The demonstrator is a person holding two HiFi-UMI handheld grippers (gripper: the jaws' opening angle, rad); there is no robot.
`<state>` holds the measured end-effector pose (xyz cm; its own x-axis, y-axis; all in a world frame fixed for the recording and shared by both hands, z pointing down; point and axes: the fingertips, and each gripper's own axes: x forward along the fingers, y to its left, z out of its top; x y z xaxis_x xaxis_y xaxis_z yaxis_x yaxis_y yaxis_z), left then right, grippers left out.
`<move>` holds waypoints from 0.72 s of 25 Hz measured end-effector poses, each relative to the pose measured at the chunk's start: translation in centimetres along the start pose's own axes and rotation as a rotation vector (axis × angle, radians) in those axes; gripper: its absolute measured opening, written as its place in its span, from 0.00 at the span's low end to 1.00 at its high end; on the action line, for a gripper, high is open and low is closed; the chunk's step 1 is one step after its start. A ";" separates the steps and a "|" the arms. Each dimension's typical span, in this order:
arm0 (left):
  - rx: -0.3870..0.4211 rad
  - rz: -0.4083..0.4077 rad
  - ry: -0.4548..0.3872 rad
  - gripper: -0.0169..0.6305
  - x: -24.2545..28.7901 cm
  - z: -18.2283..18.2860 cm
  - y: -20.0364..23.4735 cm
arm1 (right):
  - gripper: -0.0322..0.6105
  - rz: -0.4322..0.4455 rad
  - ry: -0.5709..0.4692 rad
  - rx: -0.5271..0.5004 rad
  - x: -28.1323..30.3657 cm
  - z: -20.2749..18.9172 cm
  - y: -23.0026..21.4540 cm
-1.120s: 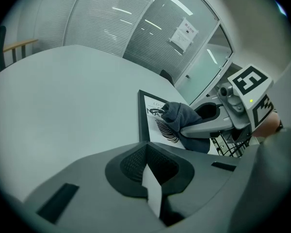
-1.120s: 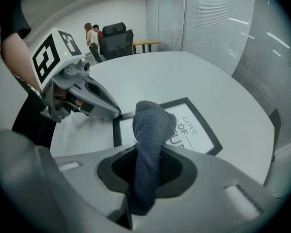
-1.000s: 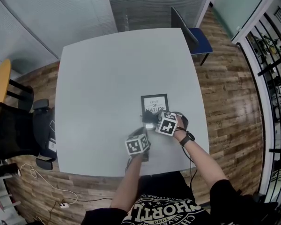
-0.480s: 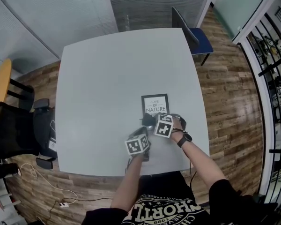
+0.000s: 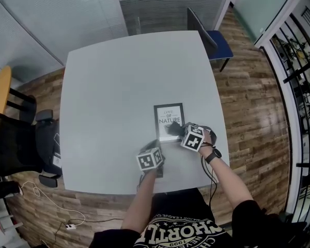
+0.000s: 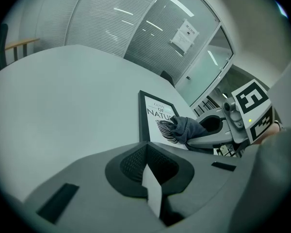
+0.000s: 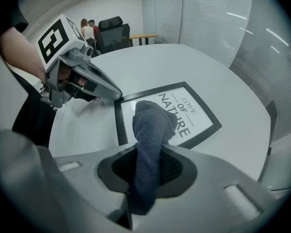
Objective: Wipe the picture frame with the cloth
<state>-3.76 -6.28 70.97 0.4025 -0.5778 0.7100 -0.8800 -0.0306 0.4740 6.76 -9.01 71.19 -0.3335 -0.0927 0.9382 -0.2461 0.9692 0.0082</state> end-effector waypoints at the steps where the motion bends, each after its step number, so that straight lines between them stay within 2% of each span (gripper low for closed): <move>1: -0.001 0.000 0.000 0.02 0.0 0.0 0.0 | 0.16 0.000 0.001 -0.006 0.0 0.1 0.1; 6: -0.008 -0.008 0.002 0.02 0.1 0.0 -0.3 | 0.16 0.034 -0.006 0.007 -0.3 0.3 0.2; 12: -0.043 -0.041 0.009 0.02 0.0 0.1 0.1 | 0.16 0.107 -0.087 -0.048 -0.4 5.6 2.3; 15: -0.067 -0.058 0.011 0.02 0.0 -0.1 0.0 | 0.16 0.144 -0.078 -0.092 0.6 7.3 3.9; 18: -0.082 -0.066 0.005 0.02 0.1 0.0 0.1 | 0.16 0.164 -0.058 -0.072 2.0 7.8 5.1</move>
<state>-3.84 -6.29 71.08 0.4602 -0.5727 0.6784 -0.8280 -0.0011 0.5608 -2.23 -5.99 70.41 -0.4164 0.0568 0.9074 -0.1195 0.9860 -0.1165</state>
